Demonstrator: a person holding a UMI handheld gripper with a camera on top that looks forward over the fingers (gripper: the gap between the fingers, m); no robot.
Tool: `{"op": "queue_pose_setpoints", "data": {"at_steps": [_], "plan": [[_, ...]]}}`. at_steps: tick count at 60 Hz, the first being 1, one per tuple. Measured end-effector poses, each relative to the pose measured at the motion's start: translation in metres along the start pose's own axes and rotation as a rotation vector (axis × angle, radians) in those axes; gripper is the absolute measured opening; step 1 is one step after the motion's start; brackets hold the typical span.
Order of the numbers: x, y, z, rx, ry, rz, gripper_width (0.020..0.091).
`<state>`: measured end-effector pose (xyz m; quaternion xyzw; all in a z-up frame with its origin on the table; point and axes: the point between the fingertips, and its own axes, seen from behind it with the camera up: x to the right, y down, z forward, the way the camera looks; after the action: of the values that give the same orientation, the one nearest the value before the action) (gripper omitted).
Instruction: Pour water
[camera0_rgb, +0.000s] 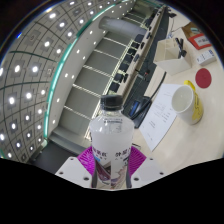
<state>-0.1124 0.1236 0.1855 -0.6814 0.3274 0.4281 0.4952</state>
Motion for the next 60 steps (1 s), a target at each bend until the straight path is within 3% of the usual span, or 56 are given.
{"op": "queue_pose_setpoints", "data": {"at_steps": [17, 29, 46, 50, 59, 60], "plan": [[0.038, -0.058, 0.025, 0.009, -0.116, 0.742, 0.0388], [0.046, -0.067, 0.021, -0.025, -0.128, 0.901, 0.0388], [0.028, -0.084, 0.009, -0.05, -0.08, 0.497, 0.0387], [0.023, -0.108, -0.015, -0.024, -0.06, 0.292, 0.0388], [0.028, -0.18, 0.001, 0.097, 0.022, -0.236, 0.0391], [0.024, -0.191, -0.023, 0.109, 0.032, -0.289, 0.039]]}}
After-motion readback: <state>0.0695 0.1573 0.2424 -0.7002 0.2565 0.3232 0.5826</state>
